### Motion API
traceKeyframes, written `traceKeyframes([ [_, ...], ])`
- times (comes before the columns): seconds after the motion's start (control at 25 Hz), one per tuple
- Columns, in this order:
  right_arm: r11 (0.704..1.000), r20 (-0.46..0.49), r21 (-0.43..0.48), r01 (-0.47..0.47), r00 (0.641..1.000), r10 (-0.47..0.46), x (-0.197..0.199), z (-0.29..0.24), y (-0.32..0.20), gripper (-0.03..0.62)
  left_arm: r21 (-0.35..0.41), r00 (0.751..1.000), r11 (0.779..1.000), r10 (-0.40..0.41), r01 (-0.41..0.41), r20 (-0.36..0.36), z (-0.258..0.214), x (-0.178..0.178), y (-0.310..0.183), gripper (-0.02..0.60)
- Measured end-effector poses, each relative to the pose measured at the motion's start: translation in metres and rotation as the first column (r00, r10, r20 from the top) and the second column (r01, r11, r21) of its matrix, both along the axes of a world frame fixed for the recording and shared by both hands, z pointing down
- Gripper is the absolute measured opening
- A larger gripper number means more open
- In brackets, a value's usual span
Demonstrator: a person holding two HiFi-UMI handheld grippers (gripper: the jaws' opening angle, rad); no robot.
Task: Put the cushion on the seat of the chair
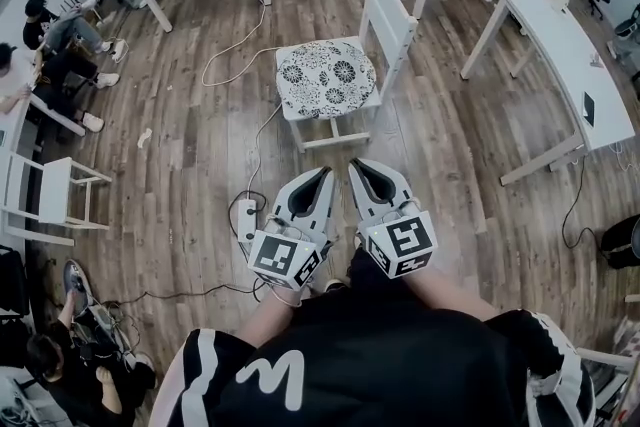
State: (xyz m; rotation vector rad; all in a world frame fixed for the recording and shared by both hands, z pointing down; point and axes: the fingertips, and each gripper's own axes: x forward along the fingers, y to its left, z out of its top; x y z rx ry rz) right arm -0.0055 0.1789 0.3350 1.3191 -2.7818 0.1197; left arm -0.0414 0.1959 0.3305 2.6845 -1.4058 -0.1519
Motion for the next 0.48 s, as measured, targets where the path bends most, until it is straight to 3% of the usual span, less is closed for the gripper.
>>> traceKeyframes([
  [0.48, 0.999, -0.01, 0.025, -0.028, 1.0, 0.028, -0.013, 0.004, 0.069, 0.02, -0.004, 0.999, 0.999, 0.051, -0.051, -0.015, 0.006, -0.008, 0.061, 0.003],
])
